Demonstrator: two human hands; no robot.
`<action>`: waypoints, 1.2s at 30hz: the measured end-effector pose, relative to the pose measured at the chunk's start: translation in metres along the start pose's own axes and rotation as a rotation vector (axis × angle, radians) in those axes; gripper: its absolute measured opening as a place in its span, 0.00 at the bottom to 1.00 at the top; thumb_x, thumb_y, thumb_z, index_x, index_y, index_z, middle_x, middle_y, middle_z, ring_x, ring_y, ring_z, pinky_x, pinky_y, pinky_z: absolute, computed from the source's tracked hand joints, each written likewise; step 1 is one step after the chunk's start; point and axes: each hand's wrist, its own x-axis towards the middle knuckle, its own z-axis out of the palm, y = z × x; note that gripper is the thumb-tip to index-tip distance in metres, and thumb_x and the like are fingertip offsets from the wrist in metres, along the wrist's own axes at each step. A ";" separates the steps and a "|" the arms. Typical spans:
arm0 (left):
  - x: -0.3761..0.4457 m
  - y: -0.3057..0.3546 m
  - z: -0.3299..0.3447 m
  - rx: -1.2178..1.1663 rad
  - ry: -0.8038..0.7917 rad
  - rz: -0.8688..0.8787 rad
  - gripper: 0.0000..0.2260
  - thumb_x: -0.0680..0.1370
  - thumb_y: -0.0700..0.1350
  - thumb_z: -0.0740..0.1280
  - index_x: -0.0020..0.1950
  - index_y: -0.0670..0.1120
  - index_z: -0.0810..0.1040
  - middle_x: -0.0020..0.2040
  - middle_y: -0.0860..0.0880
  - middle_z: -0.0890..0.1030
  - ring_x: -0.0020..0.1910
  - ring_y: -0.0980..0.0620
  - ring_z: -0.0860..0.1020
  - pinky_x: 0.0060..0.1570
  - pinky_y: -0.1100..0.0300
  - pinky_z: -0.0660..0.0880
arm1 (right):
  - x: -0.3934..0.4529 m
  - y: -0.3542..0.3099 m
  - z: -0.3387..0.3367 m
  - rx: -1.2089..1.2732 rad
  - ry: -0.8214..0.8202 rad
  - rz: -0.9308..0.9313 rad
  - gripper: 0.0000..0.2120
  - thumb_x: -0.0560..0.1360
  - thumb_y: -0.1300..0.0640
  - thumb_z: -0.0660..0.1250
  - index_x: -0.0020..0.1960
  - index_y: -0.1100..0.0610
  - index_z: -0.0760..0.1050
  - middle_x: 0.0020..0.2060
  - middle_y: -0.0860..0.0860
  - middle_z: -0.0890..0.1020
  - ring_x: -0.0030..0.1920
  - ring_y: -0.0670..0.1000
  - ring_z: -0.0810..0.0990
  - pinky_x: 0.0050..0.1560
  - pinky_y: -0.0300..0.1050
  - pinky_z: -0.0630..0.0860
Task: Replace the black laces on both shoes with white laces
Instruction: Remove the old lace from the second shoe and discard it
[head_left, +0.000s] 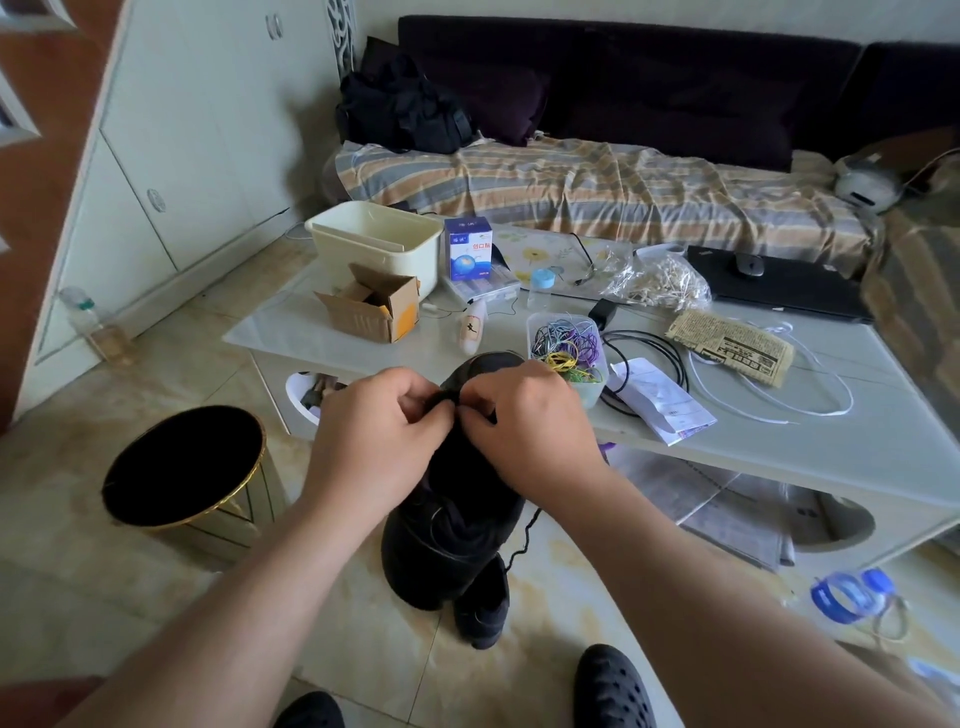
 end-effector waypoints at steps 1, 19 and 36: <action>0.000 -0.001 0.000 0.005 -0.002 0.004 0.02 0.75 0.51 0.76 0.44 0.54 0.85 0.33 0.63 0.83 0.37 0.64 0.80 0.37 0.74 0.69 | 0.001 0.002 -0.001 -0.014 0.016 0.018 0.05 0.72 0.52 0.68 0.39 0.52 0.78 0.29 0.46 0.72 0.37 0.55 0.74 0.36 0.50 0.77; 0.001 -0.004 -0.012 0.062 0.211 0.149 0.04 0.74 0.48 0.76 0.42 0.51 0.84 0.30 0.58 0.80 0.36 0.58 0.79 0.47 0.54 0.78 | 0.002 -0.002 -0.009 0.119 0.076 0.081 0.15 0.70 0.49 0.64 0.55 0.48 0.82 0.52 0.45 0.81 0.56 0.56 0.76 0.56 0.55 0.76; 0.005 -0.008 -0.027 -0.057 0.275 -0.033 0.04 0.76 0.50 0.74 0.44 0.52 0.83 0.34 0.57 0.83 0.38 0.56 0.82 0.46 0.53 0.80 | 0.007 0.040 -0.019 0.293 0.061 0.588 0.10 0.80 0.51 0.67 0.57 0.53 0.81 0.48 0.50 0.81 0.47 0.51 0.77 0.47 0.44 0.69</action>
